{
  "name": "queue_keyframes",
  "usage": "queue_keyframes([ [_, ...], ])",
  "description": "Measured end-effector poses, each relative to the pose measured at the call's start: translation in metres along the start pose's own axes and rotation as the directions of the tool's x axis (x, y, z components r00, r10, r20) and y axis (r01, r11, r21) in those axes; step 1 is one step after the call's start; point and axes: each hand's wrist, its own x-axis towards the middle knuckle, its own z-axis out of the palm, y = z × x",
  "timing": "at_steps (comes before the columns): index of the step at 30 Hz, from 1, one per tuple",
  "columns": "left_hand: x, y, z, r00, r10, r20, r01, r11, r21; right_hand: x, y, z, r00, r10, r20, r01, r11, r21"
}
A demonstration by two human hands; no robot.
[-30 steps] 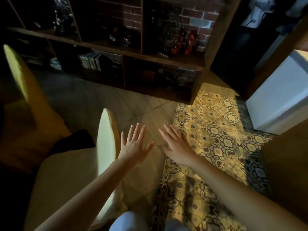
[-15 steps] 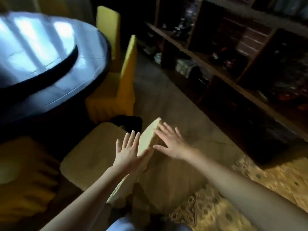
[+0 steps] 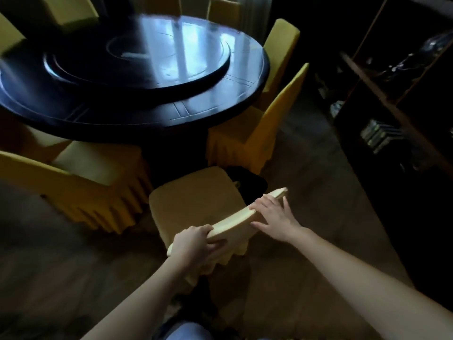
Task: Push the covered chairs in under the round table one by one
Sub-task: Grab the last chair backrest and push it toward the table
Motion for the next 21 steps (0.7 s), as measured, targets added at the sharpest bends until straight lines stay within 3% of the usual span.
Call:
queue_keyframes([
  [7, 0.019, -0.014, 0.005, 0.999, 0.007, 0.033, -0.01, 0.996, 0.084, 0.019, 0.003, -0.002, 0.999, -0.031, 0.018, 0.031, 0.999, -0.029],
  [21, 0.126, -0.083, -0.053, 0.985, -0.174, 0.015, 0.173, 0.985, 0.02, 0.15, -0.027, -0.023, 0.998, -0.053, -0.023, 0.054, 0.998, 0.037],
])
